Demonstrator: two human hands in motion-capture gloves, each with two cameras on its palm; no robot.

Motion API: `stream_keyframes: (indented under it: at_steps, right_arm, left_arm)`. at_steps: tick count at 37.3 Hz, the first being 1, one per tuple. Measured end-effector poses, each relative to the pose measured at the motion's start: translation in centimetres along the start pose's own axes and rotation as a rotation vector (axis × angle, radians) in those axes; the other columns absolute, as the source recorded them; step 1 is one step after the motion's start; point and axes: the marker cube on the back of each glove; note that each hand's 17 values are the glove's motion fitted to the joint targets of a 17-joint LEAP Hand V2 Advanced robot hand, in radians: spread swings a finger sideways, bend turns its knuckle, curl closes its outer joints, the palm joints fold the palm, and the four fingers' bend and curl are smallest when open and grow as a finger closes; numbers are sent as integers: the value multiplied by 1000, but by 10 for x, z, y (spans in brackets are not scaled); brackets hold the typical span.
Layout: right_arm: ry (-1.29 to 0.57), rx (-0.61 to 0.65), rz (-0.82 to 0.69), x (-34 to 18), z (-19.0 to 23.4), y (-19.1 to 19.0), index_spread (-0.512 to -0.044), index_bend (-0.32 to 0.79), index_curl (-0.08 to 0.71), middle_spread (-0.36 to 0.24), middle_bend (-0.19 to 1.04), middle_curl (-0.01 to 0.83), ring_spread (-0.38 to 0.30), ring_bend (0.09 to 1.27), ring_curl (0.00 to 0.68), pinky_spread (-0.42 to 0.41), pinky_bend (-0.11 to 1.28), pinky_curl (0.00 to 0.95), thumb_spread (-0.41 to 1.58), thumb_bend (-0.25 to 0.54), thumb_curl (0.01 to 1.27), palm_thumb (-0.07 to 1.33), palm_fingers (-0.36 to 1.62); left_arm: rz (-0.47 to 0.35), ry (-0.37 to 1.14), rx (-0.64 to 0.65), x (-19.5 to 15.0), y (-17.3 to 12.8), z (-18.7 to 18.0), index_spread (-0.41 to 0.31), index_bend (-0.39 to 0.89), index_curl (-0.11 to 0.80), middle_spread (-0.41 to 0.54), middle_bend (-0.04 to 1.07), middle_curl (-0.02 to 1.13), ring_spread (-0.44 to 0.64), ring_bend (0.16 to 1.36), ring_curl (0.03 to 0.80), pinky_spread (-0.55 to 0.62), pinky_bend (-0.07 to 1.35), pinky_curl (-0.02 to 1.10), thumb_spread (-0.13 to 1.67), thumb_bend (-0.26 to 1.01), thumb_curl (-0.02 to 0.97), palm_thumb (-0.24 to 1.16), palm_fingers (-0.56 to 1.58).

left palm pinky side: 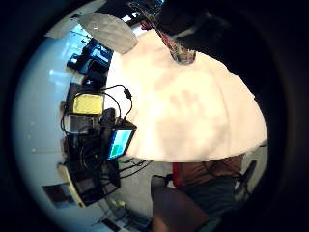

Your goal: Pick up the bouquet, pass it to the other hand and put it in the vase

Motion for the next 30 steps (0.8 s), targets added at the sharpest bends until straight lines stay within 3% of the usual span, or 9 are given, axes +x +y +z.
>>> stream_keyframes:
  at_steps: [1, 2, 3, 6, 9, 17, 25, 27, 30]
  right_arm:
    - [15, 28, 6, 0, -1, -2, -334, 373, 293, -71, 289, 316, 26, 429, 282, 250, 410, 282, 1031, 117, 412, 821, 751]
    - [28, 48, 12, 0, -1, -3, -322, 341, 283, -88, 362, 343, -23, 524, 313, 190, 367, 271, 982, 120, 429, 855, 954]
    - [35, 57, 16, -1, -2, -4, -318, 321, 277, -99, 369, 344, -48, 529, 300, 158, 353, 260, 952, 112, 438, 865, 1014]
    - [18, 48, 13, -4, -2, -2, -297, 246, 303, -121, 360, 369, -103, 608, 360, -9, 495, 322, 843, 83, 471, 888, 1225]
    - [21, 58, 21, -2, -2, 1, -278, 182, 328, -129, 486, 427, -134, 713, 423, -108, 595, 375, 771, 54, 498, 896, 1444]
    - [-104, 288, 48, -10, -24, -5, -255, 213, 386, -149, 665, 517, -171, 913, 516, -219, 648, 437, 713, -3, 547, 915, 1491]
    - [-566, 112, 29, -55, -40, 30, -246, 257, 442, -157, 740, 563, -183, 988, 555, -261, 715, 472, 686, -22, 587, 930, 1435]
    - [-705, 121, -28, -71, -45, 32, -245, 264, 453, -158, 751, 571, -185, 999, 559, -266, 725, 479, 681, -24, 594, 931, 1423]
    - [-758, 193, -64, -83, -48, 33, -243, 270, 469, -158, 769, 581, -186, 1010, 564, -271, 739, 486, 676, -26, 605, 930, 1413]
  left_arm:
    - [-2, 6, -9, 1, 2, -1, 41, 119, 196, 281, 229, 326, 484, 640, 254, 462, 660, 337, 962, -46, 204, -41, 84]
    - [-6, 9, -18, 3, 5, -3, 41, 119, 196, 282, 229, 326, 484, 640, 254, 462, 660, 337, 962, -46, 205, -41, 84]
    - [-10, 10, -24, 3, 7, -4, 41, 119, 197, 282, 228, 327, 484, 640, 254, 462, 660, 337, 962, -47, 206, -41, 84]
    - [-15, 5, -21, 2, 6, -3, 37, 125, 201, 282, 226, 328, 482, 635, 253, 462, 659, 337, 962, -47, 208, -41, 86]
    - [-8, 18, -3, 2, 0, 0, 35, 123, 203, 282, 225, 330, 481, 634, 253, 462, 659, 338, 962, -45, 210, -38, 86]
    - [42, 149, 128, 26, -14, -23, 33, 129, 211, 277, 230, 335, 483, 628, 252, 462, 651, 335, 969, -42, 214, -34, 105]
    - [149, 539, 246, 66, -42, -56, 22, 164, 237, 224, 253, 339, 432, 630, 252, 439, 601, 320, 999, -12, 231, 20, 269]
    - [176, 644, 243, 77, -51, -63, 14, 177, 249, 203, 250, 339, 410, 627, 252, 427, 585, 315, 1011, -6, 237, 42, 324]
    - [212, 814, 233, 97, -68, -69, -12, 224, 282, 158, 244, 340, 358, 609, 251, 399, 539, 305, 1019, 3, 253, 94, 442]
